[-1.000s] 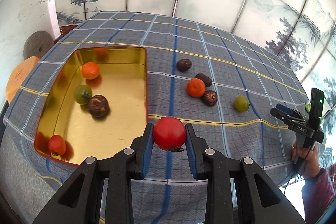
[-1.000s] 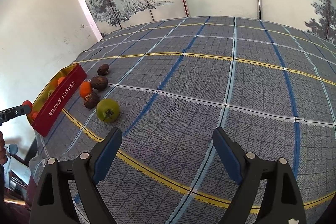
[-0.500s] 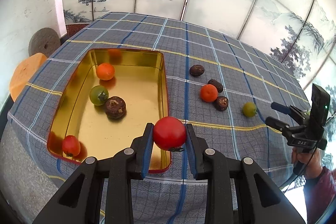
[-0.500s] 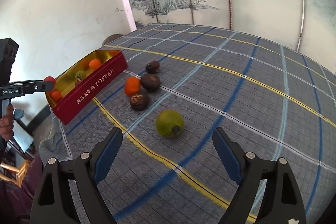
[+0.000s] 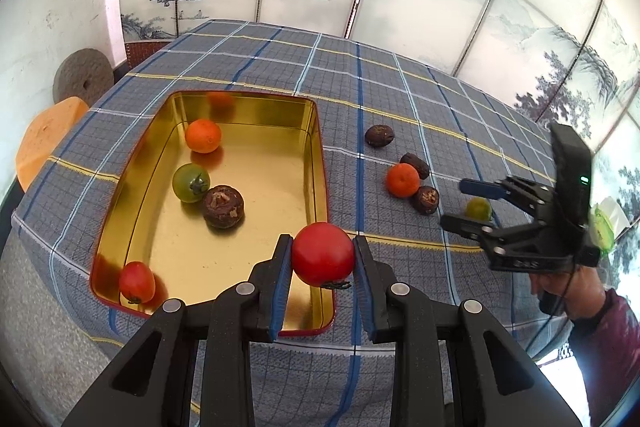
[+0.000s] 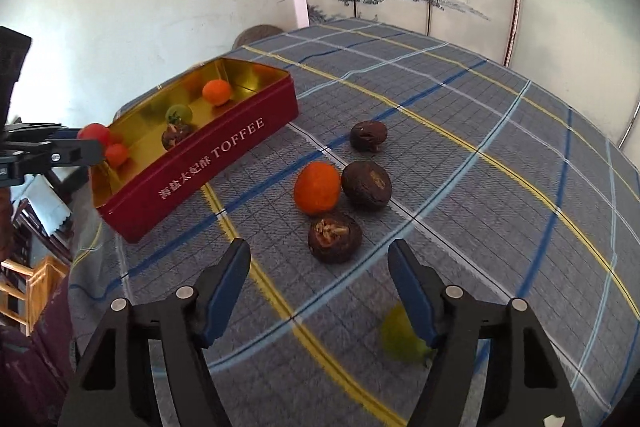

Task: Organize fruits
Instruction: 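Carry the red tomato into the tin with the left tool while the right tool grasps a brown dried fruit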

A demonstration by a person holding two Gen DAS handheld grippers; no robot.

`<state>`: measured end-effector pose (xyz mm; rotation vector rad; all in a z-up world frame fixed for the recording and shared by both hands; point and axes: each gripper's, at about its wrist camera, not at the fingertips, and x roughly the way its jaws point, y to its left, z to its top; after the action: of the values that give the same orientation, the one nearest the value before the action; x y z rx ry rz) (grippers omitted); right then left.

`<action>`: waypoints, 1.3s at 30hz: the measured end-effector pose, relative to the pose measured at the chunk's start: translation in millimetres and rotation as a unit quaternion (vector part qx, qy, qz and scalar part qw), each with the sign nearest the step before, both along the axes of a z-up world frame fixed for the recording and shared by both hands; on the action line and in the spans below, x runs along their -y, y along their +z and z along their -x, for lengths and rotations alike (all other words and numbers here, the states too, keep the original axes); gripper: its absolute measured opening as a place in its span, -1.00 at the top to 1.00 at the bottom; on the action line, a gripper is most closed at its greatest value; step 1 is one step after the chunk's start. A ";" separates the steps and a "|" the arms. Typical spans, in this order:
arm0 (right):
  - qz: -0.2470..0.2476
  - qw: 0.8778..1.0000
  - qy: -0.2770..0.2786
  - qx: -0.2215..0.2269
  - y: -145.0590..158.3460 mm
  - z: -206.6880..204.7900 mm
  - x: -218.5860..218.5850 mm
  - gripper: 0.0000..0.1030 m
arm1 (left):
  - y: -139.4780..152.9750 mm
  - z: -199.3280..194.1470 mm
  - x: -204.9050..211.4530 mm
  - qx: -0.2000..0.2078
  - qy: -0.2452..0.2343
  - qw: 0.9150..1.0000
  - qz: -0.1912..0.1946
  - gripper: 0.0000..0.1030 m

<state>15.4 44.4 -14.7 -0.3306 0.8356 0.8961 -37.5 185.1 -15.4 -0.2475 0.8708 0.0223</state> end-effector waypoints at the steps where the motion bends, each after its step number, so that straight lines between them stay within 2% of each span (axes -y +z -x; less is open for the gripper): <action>1: 0.005 1.000 0.000 -0.003 -3.2 -4.0 -3.2 -0.30 | 0.1 -2.3 -0.7 -0.001 0.001 1.000 0.001 0.41; 5: 0.027 1.000 -0.001 -0.016 -16.1 -18.4 -16.7 -0.13 | 0.6 -5.8 -4.4 0.000 0.005 1.000 0.002 0.41; 7: 0.041 0.999 0.003 -0.024 -23.4 -22.6 -23.1 0.19 | -0.7 -7.6 -6.9 -0.001 0.008 1.000 0.001 0.41; 8: 0.044 0.999 0.005 -0.018 -23.9 -21.5 -24.6 0.23 | -1.2 -8.0 -7.6 -0.002 0.009 1.000 0.000 0.41; 9: 0.043 0.999 0.008 -0.019 -24.1 -21.5 -25.7 0.37 | -1.9 -8.3 -8.3 -0.002 0.012 1.000 -0.001 0.41; 13: 0.032 0.999 0.000 -0.022 -18.1 -10.9 -17.3 0.38 | -5.4 -7.4 -13.1 -0.005 0.018 1.000 -0.001 0.41; 20: -0.053 0.999 -0.011 -0.006 27.9 49.6 30.7 0.38 | -7.9 -1.3 -22.0 -0.004 0.028 1.000 -0.006 0.41; 26: -0.099 0.995 -0.024 0.006 57.6 73.9 56.8 0.38 | -12.9 6.2 -33.2 -0.009 0.042 0.999 -0.008 0.41; 30: -0.110 0.994 -0.021 0.017 71.0 80.9 59.3 0.38 | -17.9 7.0 -38.3 -0.016 0.051 0.999 -0.010 0.41; 39: -0.113 0.993 -0.007 0.021 75.9 91.7 50.4 0.38 | -29.5 -2.4 -42.2 -0.023 0.043 0.999 -0.017 0.40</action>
<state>-76.3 -6.0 61.1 -0.1446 0.6899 0.9574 -35.1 227.3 -44.9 -0.2536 0.9053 0.1230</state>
